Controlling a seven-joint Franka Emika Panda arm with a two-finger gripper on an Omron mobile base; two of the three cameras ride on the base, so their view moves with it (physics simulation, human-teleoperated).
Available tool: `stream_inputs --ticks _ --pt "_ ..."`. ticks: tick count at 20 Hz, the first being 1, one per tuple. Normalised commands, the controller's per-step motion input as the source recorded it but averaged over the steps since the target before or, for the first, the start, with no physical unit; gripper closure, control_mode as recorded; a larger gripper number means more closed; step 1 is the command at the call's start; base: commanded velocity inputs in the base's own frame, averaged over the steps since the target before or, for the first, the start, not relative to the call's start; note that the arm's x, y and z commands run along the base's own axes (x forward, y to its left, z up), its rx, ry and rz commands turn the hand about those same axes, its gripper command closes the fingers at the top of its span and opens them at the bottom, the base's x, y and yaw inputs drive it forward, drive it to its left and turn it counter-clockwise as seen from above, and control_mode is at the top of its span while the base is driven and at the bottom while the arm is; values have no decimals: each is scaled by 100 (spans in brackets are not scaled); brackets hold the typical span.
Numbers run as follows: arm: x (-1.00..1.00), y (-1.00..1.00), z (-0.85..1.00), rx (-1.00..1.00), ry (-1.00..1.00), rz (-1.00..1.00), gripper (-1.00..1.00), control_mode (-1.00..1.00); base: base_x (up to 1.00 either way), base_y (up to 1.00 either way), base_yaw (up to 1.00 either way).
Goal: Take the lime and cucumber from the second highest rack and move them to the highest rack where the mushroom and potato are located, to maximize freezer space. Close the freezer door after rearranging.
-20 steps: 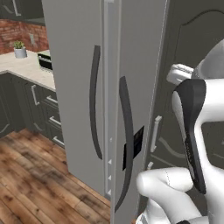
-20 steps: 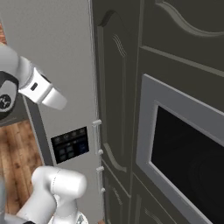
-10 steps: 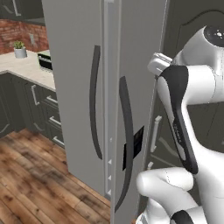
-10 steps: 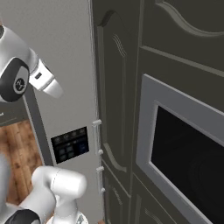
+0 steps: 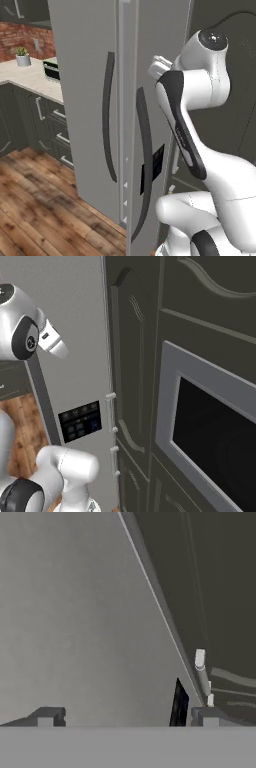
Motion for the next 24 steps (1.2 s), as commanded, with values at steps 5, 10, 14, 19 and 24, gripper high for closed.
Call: stream_inputs --ticks 5,10,14,19,24 --pt "52 4 -25 2 0 0 -100 -100 0 0 0" --pt "64 2 -33 0 0 0 -100 -100 0 0 0" --pt "69 0 -40 0 0 0 -100 -100 0 0 0" --pt "67 -2 -36 0 0 0 -100 -100 0 0 0" --pt "65 -4 -36 0 -3 0 -100 -100 0 0 0"
